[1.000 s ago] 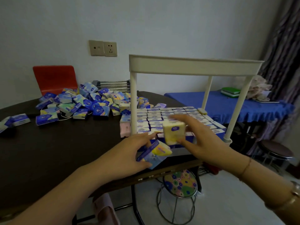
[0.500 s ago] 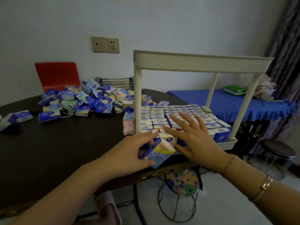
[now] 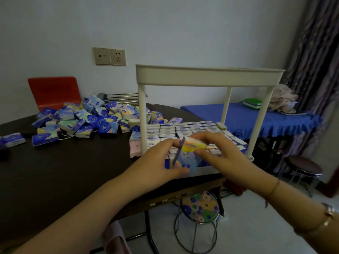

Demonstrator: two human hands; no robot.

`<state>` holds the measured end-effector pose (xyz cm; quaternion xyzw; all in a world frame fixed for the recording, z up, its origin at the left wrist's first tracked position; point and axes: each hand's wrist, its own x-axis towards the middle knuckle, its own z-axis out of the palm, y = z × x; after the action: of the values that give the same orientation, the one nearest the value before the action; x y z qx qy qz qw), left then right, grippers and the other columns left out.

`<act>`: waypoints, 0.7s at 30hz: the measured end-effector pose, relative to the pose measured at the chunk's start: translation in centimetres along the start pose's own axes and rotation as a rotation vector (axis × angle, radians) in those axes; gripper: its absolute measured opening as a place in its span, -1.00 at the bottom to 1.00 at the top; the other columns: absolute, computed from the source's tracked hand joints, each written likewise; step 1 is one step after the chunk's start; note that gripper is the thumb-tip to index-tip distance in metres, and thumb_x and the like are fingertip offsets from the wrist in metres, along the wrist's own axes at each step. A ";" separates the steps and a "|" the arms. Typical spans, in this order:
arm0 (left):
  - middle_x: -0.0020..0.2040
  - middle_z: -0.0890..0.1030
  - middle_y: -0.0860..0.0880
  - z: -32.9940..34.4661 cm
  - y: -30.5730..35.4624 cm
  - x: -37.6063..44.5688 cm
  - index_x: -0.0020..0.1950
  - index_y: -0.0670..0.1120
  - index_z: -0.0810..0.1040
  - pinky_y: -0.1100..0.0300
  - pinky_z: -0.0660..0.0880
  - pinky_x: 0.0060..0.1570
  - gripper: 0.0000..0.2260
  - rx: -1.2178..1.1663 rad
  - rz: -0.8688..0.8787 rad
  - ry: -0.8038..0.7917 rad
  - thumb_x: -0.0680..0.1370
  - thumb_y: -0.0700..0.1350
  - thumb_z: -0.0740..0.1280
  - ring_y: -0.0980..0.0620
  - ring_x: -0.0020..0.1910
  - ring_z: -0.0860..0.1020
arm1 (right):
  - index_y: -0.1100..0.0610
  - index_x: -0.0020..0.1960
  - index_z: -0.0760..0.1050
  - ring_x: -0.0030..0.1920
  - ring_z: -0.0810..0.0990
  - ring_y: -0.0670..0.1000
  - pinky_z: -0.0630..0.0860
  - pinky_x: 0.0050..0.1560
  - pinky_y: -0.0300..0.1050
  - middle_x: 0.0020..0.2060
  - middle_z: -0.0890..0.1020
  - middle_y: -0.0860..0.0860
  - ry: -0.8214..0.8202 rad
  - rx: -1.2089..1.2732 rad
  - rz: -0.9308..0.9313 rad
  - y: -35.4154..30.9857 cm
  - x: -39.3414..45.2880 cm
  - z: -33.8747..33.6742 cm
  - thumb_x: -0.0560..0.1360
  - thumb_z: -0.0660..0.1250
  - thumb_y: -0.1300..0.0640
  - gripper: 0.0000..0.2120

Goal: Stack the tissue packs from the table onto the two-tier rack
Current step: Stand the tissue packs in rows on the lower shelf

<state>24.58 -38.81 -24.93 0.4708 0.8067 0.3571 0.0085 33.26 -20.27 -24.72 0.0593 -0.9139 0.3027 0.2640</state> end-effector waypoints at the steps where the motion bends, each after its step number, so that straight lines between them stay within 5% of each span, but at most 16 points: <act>1: 0.26 0.46 0.21 0.2 0.1 0.4 0.33 0.12 0.37 0.79 -0.02 -0.07 -0.52 0.057 -0.004 -0.015 0.46 0.08 0.43 0.51 0.09 0.31 | -0.16 0.12 0.46 0.07 0.46 -0.23 0.37 0.11 -0.13 -0.02 0.55 -0.26 0.015 0.031 0.023 0.4 0.1 -0.9 0.50 0.32 0.06 -0.77; 3: 0.46 0.28 0.18 0.4 0.2 1.2 0.49 0.12 0.21 0.71 -0.21 0.11 -0.41 0.192 0.003 -0.066 0.51 0.15 0.34 0.32 0.39 0.18 | -0.17 0.09 0.42 0.00 0.42 -0.32 0.32 0.11 -0.17 -0.04 0.51 -0.28 0.003 -0.028 0.062 1.5 -0.1 -2.3 0.52 0.33 0.15 -0.74; 5: 0.56 0.08 0.12 0.8 -0.1 1.9 0.55 0.07 0.08 0.36 -0.10 0.41 -0.40 0.325 0.011 -0.135 0.57 0.14 0.24 0.17 0.52 0.01 | -0.30 0.06 0.34 0.02 0.34 -0.23 0.24 0.22 -0.04 -0.02 0.46 -0.30 -0.054 -0.219 0.085 2.4 -0.2 -3.0 0.52 0.32 0.10 -0.68; 7: 0.58 -0.02 0.05 1.3 -0.6 2.2 0.57 0.02 0.00 0.19 -0.04 0.46 -0.42 0.444 0.009 -0.195 0.62 0.11 0.15 0.10 0.54 -0.05 | -0.34 0.08 0.32 0.09 0.29 -0.14 0.15 0.26 -0.02 0.01 0.44 -0.30 -0.098 -0.324 0.100 2.9 -0.1 -2.8 0.53 0.30 0.07 -0.68; 11: 0.58 -0.05 0.00 2.0 -1.4 2.0 0.57 -0.03 -0.04 0.19 -0.06 0.47 -0.48 0.531 0.032 -0.195 0.66 0.03 0.06 0.08 0.54 -0.08 | -0.13 0.19 0.49 0.21 0.32 -0.09 0.10 0.24 -0.06 -0.01 0.40 -0.41 0.023 -0.407 -0.062 3.3 0.3 -0.9 0.52 0.30 0.10 -0.74; 14: 0.58 -0.05 0.01 1.9 -1.7 1.9 0.57 -0.03 -0.05 0.20 -0.07 0.47 -0.50 0.533 0.038 -0.178 0.67 -0.01 0.05 0.10 0.54 -0.08 | -0.05 0.23 0.52 0.31 0.31 -0.10 0.08 0.33 -0.01 0.15 0.55 -0.18 0.100 -0.491 -0.167 4.3 0.2 0.6 0.51 0.18 0.00 -0.67; 21: 0.58 -0.05 0.01 2.4 -1.9 2.3 0.57 -0.04 -0.06 0.18 -0.06 0.49 -0.49 0.538 0.031 -0.150 0.67 -0.02 0.04 0.09 0.54 -0.07 | -0.07 0.46 0.26 0.52 0.00 -0.03 -0.33 0.46 0.09 0.42 0.36 -0.13 -0.137 -0.792 -0.159 5.5 -1.5 1.1 0.59 -0.04 -0.13 -0.53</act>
<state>22.71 -36.30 -27.11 0.4936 0.8623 0.0942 -0.0629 32.56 -16.52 -29.09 0.0433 -0.9678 -0.0986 0.2275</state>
